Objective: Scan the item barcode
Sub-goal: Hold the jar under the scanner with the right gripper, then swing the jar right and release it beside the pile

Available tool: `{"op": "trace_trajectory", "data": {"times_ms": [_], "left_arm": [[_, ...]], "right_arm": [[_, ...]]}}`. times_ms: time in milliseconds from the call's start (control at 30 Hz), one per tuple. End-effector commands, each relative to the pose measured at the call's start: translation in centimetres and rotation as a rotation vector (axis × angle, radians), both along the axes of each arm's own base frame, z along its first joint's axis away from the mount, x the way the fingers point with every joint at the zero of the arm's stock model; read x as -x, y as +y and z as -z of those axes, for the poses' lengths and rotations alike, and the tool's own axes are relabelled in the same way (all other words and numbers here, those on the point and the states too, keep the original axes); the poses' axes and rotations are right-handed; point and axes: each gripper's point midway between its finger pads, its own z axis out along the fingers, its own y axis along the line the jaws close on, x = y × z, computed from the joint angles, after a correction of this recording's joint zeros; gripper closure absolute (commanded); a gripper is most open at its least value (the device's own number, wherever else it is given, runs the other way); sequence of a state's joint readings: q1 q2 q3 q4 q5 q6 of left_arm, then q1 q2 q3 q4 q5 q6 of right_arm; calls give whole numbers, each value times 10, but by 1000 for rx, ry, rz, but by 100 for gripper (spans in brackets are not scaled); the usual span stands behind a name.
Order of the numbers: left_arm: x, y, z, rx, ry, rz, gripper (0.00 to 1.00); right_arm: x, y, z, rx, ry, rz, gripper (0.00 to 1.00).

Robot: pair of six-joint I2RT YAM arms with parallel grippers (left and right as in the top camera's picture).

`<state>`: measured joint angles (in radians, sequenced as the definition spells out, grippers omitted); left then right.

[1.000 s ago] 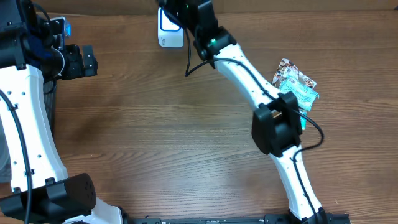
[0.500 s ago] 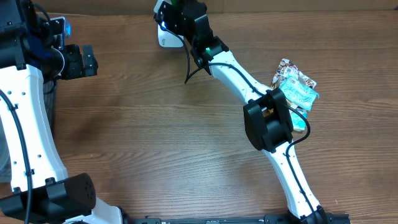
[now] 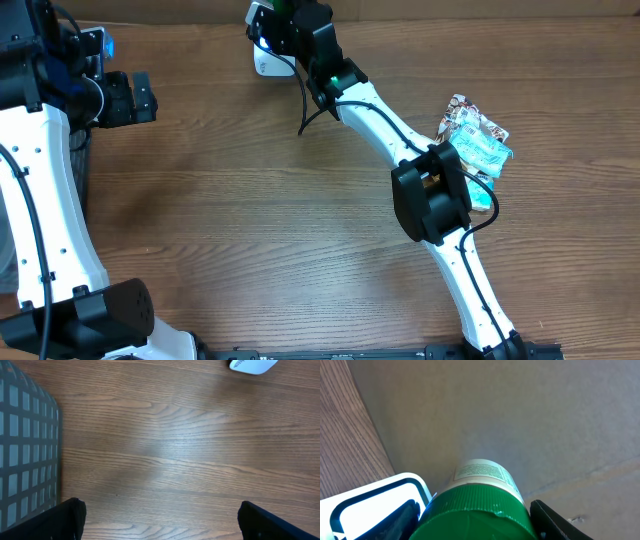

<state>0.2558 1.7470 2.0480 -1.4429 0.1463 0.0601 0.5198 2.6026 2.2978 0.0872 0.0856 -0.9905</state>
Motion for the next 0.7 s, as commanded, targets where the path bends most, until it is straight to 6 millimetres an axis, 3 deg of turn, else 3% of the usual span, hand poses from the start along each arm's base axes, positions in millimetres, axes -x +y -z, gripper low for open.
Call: {"op": "trace_trajectory", "data": {"times_ms": [0,200,333,367,500,633,667], "left_arm": [[0,-1,1,-2,-2,22,0],[0,-1,1,-2,-2,22,0],[0,-1,1,-2,-2,22,0],[0,-1,1,-2,-2,22,1],[0,-1,1,-2,-2,22,0],[0,-1,1,-2,-2,22,1],[0,-1,1,-2,-2,22,1]], "right_arm": [[9,2,-54,-144,-12,6,57],[42,-9,-122,-382,152,19,54],[87,-17,-139,-495,406,45,54],[112,-24,-140,-525,544,64,54],[161,-46,-117,-472,791,143,54],[206,-73,-67,-320,1030,266,55],[225,-89,-42,-247,1136,332,56]]}}
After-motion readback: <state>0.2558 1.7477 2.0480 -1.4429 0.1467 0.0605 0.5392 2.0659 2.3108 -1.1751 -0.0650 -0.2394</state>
